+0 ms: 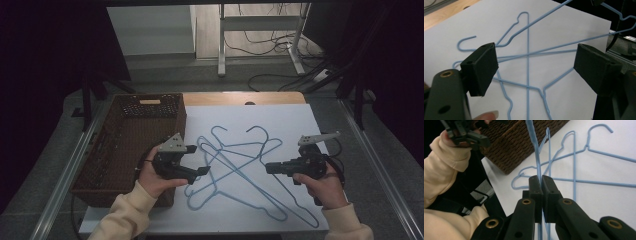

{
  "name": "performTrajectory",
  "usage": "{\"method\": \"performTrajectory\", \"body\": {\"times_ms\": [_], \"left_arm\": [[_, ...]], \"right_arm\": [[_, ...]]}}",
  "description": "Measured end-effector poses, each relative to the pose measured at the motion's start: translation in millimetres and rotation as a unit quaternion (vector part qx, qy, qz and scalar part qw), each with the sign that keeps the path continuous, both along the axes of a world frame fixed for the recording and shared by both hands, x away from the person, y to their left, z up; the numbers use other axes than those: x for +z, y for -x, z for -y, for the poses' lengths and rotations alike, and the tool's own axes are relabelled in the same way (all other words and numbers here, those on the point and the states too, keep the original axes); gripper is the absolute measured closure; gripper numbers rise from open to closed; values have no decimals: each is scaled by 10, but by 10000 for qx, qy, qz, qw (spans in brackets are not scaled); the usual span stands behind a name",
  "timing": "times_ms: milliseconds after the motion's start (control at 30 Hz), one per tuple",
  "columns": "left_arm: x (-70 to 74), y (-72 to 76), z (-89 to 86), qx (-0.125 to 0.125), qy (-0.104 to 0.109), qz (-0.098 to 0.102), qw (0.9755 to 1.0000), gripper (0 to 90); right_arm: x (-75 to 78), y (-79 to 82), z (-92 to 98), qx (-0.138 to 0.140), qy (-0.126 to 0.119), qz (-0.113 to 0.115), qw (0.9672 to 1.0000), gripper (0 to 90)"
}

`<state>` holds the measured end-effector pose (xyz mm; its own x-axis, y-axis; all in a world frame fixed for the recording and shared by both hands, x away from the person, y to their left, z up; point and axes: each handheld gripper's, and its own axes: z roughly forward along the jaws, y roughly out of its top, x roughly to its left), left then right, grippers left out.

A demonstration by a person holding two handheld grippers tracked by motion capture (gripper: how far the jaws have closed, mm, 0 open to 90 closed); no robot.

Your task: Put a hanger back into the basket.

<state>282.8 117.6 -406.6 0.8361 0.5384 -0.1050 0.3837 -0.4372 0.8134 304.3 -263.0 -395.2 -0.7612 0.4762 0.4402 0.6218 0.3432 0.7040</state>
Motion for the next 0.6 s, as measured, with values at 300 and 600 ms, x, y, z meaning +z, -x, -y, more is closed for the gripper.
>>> {"method": "performTrajectory", "body": {"times_ms": [300,600], "left_arm": [[-96,-144,289,-205,-123,-94,9997,221],[-117,-192,412,-342,-73,-81,9994,229]], "right_arm": [[-9,26,3,85,4,-68,9999,870],[-24,41,6,139,-37,-102,9998,870]]}}
